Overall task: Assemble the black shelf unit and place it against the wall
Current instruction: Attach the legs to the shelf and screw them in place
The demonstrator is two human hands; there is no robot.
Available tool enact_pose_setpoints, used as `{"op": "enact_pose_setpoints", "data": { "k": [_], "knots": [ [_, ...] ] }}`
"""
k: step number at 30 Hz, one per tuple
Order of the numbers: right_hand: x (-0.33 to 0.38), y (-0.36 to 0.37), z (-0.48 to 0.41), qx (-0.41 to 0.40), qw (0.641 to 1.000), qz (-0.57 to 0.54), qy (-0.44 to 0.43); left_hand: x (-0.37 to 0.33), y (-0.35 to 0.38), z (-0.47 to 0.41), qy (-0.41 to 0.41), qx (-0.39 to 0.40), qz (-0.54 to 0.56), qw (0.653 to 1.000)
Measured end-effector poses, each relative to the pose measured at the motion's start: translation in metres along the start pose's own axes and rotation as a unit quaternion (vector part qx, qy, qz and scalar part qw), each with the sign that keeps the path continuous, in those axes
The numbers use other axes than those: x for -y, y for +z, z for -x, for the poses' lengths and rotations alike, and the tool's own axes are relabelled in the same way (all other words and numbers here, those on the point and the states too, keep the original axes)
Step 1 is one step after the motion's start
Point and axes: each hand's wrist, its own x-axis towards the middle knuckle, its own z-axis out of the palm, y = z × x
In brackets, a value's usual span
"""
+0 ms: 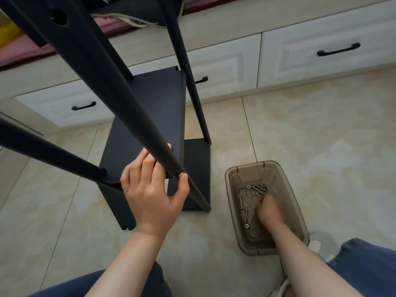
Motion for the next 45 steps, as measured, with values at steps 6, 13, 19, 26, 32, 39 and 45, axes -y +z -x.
{"op": "enact_pose_setpoints", "data": {
  "k": [6, 13, 19, 26, 32, 39, 45],
  "knots": [
    [0.030, -0.019, 0.020, -0.053, 0.977, -0.207, 0.003, -0.001, -0.002, -0.001, -0.002, -0.003, 0.002, 1.000],
    [0.099, -0.040, 0.082, -0.068, 0.910, -0.395, -0.109, 0.001, -0.003, 0.000, -0.004, 0.006, 0.004, 1.000],
    [0.161, -0.054, 0.130, 0.053, 0.850, -0.481, -0.209, 0.001, -0.013, -0.001, -0.015, 0.048, -0.002, 0.999],
    [0.186, -0.050, 0.154, 0.134, 0.858, -0.443, -0.226, -0.001, -0.028, -0.006, -0.022, 0.100, 0.015, 0.995],
    [0.193, -0.054, 0.155, 0.080, 0.867, -0.416, -0.263, -0.001, -0.041, -0.014, -0.024, 0.153, 0.018, 0.988],
    [0.206, -0.047, 0.162, 0.046, 0.862, -0.403, -0.303, 0.013, -0.056, -0.024, -0.054, 0.192, 0.041, 0.979],
    [0.234, -0.046, 0.164, 0.061, 0.871, -0.357, -0.333, 0.037, -0.078, -0.049, -0.130, 0.212, 0.131, 0.960]
  ]
}}
